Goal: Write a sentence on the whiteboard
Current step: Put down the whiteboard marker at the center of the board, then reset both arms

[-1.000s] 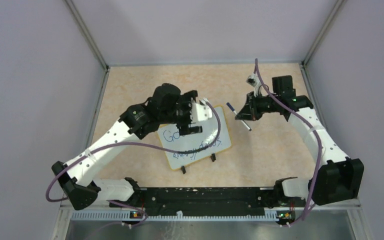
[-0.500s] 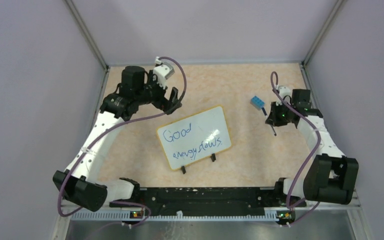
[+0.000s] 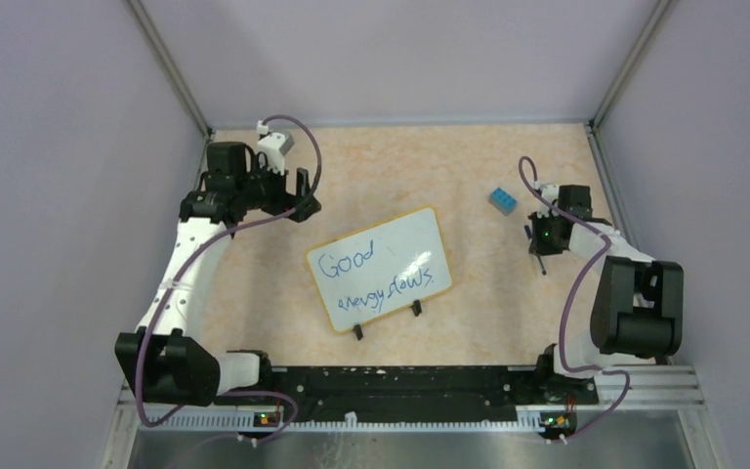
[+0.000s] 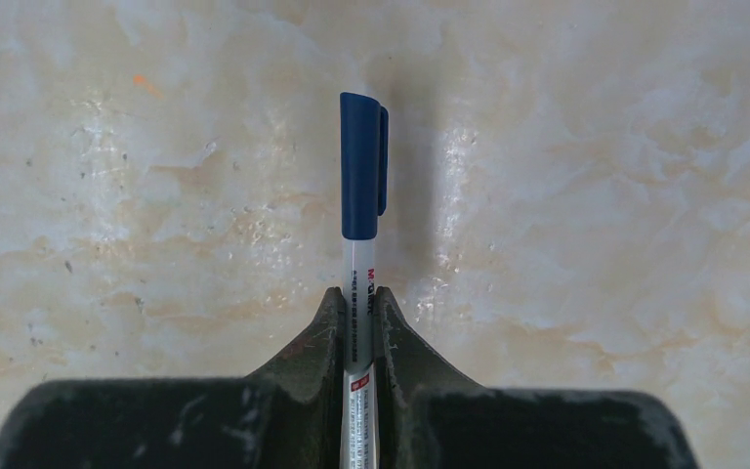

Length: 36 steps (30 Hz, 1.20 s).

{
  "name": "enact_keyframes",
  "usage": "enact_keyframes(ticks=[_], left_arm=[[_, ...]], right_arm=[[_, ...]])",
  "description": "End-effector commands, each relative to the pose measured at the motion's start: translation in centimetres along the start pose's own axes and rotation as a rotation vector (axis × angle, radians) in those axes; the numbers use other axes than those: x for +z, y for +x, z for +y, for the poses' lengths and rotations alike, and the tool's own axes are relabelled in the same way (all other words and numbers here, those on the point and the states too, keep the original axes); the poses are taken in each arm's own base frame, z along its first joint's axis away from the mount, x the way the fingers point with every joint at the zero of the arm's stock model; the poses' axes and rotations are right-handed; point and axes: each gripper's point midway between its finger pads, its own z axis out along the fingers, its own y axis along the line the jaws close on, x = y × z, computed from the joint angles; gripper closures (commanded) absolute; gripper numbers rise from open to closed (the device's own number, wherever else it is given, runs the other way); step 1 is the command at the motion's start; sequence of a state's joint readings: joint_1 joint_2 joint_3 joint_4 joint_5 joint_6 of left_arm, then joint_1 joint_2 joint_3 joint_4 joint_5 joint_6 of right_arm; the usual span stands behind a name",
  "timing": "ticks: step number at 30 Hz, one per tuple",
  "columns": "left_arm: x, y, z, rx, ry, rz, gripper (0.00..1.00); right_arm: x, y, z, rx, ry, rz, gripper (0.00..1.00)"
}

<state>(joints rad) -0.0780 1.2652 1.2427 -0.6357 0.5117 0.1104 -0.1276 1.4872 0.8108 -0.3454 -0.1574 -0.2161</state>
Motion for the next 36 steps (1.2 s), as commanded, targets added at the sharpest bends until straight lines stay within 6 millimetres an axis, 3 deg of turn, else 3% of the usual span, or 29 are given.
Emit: enact_keyframes(ticks=[1,13,18,21,26,29,36], left_arm=[[-0.3,-0.4,1.1,0.001,0.013,-0.047,0.01],[0.3,2.3,3.9,-0.051,0.002,-0.010,0.01],[0.6,2.9,4.1,-0.068,0.011,0.012,0.01],[0.6,3.1,4.4,-0.077,0.006,0.027,0.01],[0.4,3.0,5.6,-0.115,0.006,0.073,0.01],[-0.1,1.9,7.4,-0.149,0.014,0.071,0.01],[-2.3,-1.4,14.9,-0.202,-0.074,-0.016,0.01]], right_arm=[[0.7,-0.9,-1.4,0.020,0.060,-0.036,0.98],[1.2,0.9,-0.7,0.029,0.021,0.044,0.75],[0.3,0.5,-0.3,0.036,0.005,0.036,0.68],[-0.7,-0.4,-0.1,0.035,-0.002,0.011,0.57],[-3.6,-4.5,0.5,0.025,-0.044,-0.082,0.35],[-5.9,-7.9,0.9,0.007,-0.087,-0.161,0.29],[-11.4,-15.6,0.6,-0.004,-0.176,-0.360,0.24]])
